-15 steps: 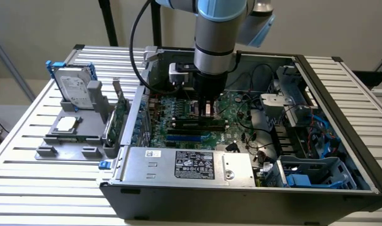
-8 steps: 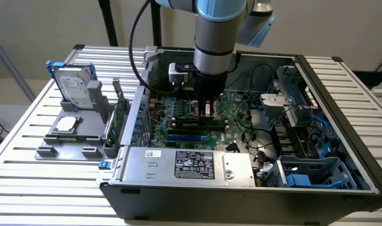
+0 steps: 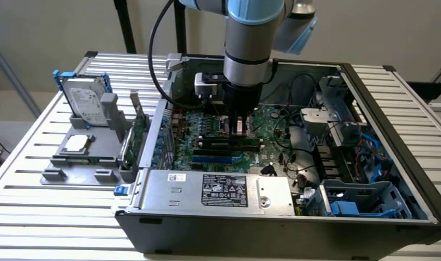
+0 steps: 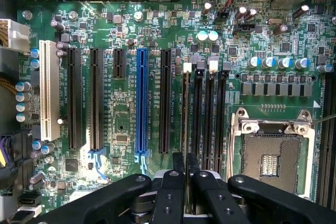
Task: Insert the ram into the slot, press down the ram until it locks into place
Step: 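Insert the ram into the slot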
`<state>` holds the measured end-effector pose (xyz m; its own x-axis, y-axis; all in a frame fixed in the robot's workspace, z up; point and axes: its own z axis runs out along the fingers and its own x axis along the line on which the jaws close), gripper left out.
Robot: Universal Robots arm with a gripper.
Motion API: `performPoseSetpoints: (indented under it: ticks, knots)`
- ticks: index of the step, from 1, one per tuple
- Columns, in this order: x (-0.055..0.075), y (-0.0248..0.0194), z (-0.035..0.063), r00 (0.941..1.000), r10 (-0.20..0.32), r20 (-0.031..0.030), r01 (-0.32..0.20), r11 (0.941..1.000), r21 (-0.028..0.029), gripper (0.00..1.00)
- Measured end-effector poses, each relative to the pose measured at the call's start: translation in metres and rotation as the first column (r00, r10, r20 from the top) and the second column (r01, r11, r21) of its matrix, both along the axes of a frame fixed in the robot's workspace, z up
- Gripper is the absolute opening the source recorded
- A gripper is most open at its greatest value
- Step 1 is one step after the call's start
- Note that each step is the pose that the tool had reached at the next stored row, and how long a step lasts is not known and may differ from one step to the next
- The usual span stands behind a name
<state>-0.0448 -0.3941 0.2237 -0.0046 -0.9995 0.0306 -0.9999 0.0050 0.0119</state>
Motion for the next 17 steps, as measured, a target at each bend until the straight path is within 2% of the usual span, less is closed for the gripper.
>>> performPoseSetpoints:
  ticks: [6, 12, 17]
  knots:
    - [-0.0001, -0.0001, 0.0000, 1.0000, -0.003, 0.0026, 0.003, 1.0000, -0.0010, 0.13]
    - [-0.0001, -0.0001, -0.0003, 1.0000, -0.006, 0.0068, 0.006, 1.0000, -0.0056, 0.13]
    - [-0.0007, 0.0000, -0.0024, 0.9999, -0.006, 0.0093, 0.006, 1.0000, -0.0053, 0.13]
